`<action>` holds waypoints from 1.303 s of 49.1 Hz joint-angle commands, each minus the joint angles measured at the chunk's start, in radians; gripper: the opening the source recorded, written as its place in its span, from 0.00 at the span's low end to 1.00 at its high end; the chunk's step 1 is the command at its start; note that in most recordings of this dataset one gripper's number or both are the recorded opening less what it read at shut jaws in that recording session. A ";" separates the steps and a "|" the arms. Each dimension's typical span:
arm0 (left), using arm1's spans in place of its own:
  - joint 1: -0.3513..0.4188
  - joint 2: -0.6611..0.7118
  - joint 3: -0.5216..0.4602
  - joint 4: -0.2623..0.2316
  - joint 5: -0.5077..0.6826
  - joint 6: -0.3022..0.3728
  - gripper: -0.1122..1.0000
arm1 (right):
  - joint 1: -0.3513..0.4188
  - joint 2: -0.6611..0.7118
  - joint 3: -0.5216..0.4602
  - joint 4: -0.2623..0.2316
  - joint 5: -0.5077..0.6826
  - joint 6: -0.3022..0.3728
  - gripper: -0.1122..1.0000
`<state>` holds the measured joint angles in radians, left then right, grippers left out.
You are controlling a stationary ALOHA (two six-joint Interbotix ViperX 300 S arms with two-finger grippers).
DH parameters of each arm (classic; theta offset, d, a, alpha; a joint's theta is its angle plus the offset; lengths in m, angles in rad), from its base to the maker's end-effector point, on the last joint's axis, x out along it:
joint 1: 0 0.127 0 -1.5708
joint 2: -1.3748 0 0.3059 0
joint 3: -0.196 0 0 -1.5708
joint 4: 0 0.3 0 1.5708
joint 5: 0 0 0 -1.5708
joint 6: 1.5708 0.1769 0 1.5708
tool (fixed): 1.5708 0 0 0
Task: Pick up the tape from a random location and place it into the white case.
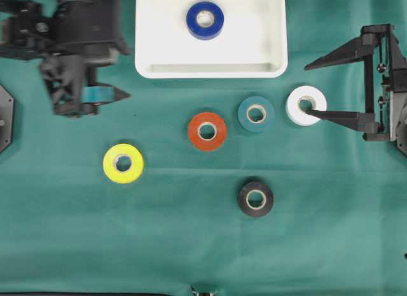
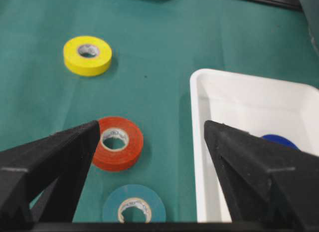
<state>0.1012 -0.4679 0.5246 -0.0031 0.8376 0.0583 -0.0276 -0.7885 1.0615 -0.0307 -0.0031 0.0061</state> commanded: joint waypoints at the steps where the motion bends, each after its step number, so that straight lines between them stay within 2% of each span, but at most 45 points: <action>1: -0.003 -0.077 0.035 -0.002 -0.009 -0.002 0.98 | -0.002 0.000 -0.026 -0.002 0.005 -0.002 0.93; 13: -0.005 -0.198 0.121 -0.002 -0.043 -0.002 0.98 | 0.000 -0.006 -0.026 -0.002 0.021 -0.002 0.93; 64: -0.006 -0.175 0.121 -0.002 -0.044 0.008 0.98 | 0.002 -0.006 -0.029 0.000 0.025 0.006 0.93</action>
<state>0.0982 -0.6397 0.6627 -0.0031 0.8007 0.0644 -0.0276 -0.7931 1.0615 -0.0307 0.0245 0.0107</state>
